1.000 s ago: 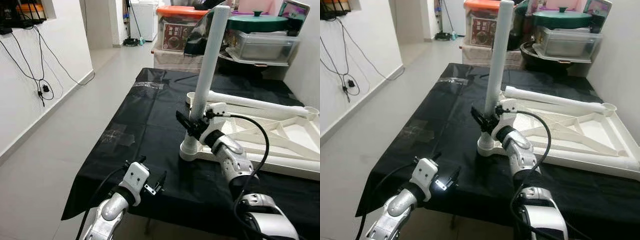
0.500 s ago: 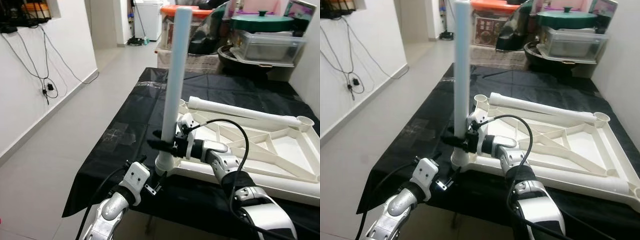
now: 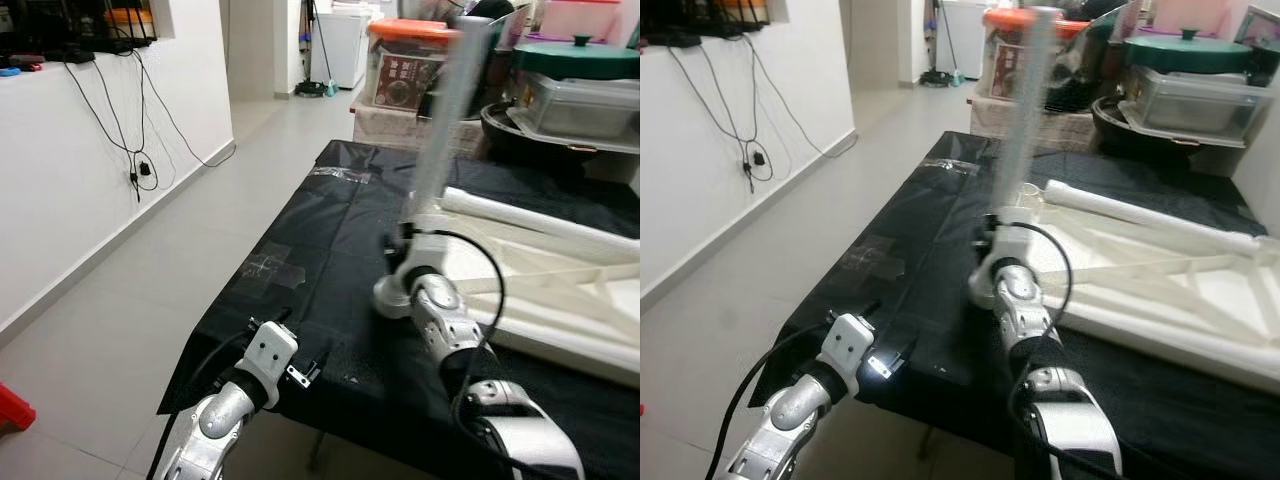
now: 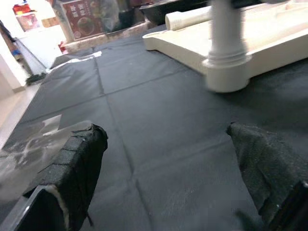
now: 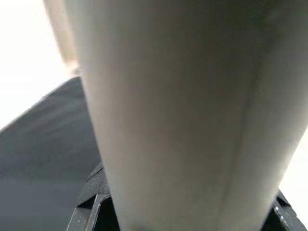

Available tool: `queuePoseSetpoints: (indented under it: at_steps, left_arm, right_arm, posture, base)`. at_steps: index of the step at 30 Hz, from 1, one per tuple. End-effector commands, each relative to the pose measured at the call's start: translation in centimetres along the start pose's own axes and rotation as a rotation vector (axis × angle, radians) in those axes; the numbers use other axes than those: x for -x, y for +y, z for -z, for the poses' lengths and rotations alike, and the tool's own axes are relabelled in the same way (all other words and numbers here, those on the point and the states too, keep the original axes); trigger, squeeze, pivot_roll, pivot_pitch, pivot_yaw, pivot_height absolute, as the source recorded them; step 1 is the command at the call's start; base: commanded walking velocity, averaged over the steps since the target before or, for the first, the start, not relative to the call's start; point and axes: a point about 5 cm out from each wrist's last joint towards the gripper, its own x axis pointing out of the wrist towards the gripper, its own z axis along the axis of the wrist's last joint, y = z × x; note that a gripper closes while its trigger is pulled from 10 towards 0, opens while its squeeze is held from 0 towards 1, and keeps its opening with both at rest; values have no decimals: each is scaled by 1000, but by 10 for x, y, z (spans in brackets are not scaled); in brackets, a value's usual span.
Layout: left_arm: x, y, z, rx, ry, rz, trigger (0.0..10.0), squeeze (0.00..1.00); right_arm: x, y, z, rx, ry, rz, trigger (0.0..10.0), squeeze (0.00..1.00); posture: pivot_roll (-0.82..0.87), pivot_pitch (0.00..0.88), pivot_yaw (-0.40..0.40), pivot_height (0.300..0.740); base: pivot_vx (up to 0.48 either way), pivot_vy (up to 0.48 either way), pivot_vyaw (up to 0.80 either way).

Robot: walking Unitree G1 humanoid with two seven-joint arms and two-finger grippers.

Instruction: Building children table

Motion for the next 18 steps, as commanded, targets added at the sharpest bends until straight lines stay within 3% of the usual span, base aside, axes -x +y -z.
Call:
queuePoseSetpoints:
  at_steps: [1,3,4,5,6,7,8,10,12,13,14,16,17,18]
  left_arm:
    - [0,-3,0,6,4,9,10000,0]
    - [-1,-3,0,7,4,10,10000,0]
    - [-1,-3,0,7,4,10,10000,0]
    - [-1,-3,0,7,4,10,10000,0]
    - [-1,-3,0,7,4,10,10000,0]
    - [-1,-3,0,7,4,10,10000,0]
    - [-1,-4,0,7,4,9,10000,0]
    - [-1,-4,0,9,5,9,10000,0]
    - [-1,-4,0,9,5,9,10000,0]
    - [-1,-4,0,12,5,7,10000,0]
    - [-1,-4,0,12,5,7,10000,0]
    - [-2,-3,0,15,6,7,10000,0]
    - [-2,-3,0,15,6,7,10000,0]
    - [-2,-3,0,16,6,7,10000,0]
  right_arm:
    - [3,-11,11,-33,50,103,0,0]
    - [9,0,12,-57,34,112,0,0]
    - [9,13,11,-86,24,48,8235,0]
    - [10,22,10,-105,18,2,8235,0]
    - [10,27,10,-115,15,-13,10000,0]
    - [10,27,10,-115,15,-13,10000,0]
    - [12,39,5,-161,-18,-112,10000,1000]
    - [15,50,-2,-202,-75,-253,10000,1000]
    - [15,50,-2,-202,-75,-253,10000,1000]
    - [15,53,-6,-212,-96,-341,10000,0]
    - [15,53,-6,-212,-96,-341,10000,0]
    - [10,50,-10,-191,-85,-512,10000,0]
    - [10,50,-10,-191,-85,-512,10000,0]
    - [9,49,-10,-177,-57,-602,10000,0]
  posture:
    - [115,0,-59,740]
    - [116,0,-59,740]
    - [117,0,-62,740]
    - [117,0,-63,740]
    - [117,0,-63,740]
    - [117,0,-63,740]
    - [117,0,-64,740]
    - [112,0,-63,740]
    - [112,0,-63,740]
    - [112,0,-63,740]
    - [112,0,-63,740]
    - [109,0,-60,740]
    - [109,0,-60,740]
    - [109,0,-60,740]
  base:
    - [0,0,0]
    - [0,0,0]
    - [0,0,0]
    - [0,0,0]
    - [0,0,0]
    - [0,0,0]
    - [0,0,0]
    - [0,0,0]
    - [0,0,0]
    - [0,0,0]
    - [0,0,0]
    - [0,0,0]
    - [0,0,0]
    - [0,0,0]
